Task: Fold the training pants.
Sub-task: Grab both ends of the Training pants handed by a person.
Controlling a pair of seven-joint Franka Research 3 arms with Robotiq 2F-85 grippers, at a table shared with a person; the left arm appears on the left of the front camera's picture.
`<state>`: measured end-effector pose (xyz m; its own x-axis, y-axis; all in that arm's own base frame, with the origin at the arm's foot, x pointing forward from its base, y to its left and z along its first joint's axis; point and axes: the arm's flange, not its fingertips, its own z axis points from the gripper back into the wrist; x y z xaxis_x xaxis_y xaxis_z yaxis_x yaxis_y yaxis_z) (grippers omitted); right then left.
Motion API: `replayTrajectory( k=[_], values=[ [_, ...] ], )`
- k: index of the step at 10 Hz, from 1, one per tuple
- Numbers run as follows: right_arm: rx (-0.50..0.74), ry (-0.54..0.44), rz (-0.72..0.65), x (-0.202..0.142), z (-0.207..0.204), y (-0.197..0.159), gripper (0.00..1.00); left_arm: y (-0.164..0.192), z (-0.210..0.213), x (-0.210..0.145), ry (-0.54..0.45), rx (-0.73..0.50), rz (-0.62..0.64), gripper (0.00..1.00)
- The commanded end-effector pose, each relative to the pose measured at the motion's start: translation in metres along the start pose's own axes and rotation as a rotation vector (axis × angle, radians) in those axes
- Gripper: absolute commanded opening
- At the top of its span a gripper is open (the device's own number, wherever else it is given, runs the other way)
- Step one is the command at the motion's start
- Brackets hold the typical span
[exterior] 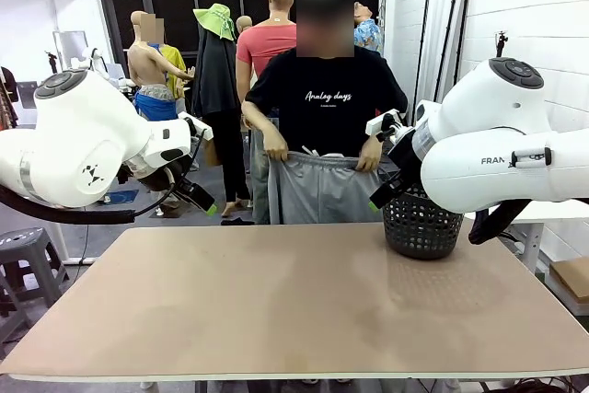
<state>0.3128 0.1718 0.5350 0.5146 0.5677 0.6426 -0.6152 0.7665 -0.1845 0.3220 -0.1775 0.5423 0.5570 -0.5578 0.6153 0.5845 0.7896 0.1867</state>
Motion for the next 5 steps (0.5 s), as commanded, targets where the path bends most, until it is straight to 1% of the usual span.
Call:
replayTrajectory(
  k=[1,5],
  values=[
    [0.008,-0.002,-0.005,0.0,-0.0001,0.0002,1.0,-0.0001,0.0005,0.0003,-0.002,0.001,0.0,1.0],
    [0.008,-0.002,-0.005,0.0,-0.0001,0.0002,1.0,-0.0001,0.0005,0.0003,-0.002,0.001,0.0,1.0]
  ],
)
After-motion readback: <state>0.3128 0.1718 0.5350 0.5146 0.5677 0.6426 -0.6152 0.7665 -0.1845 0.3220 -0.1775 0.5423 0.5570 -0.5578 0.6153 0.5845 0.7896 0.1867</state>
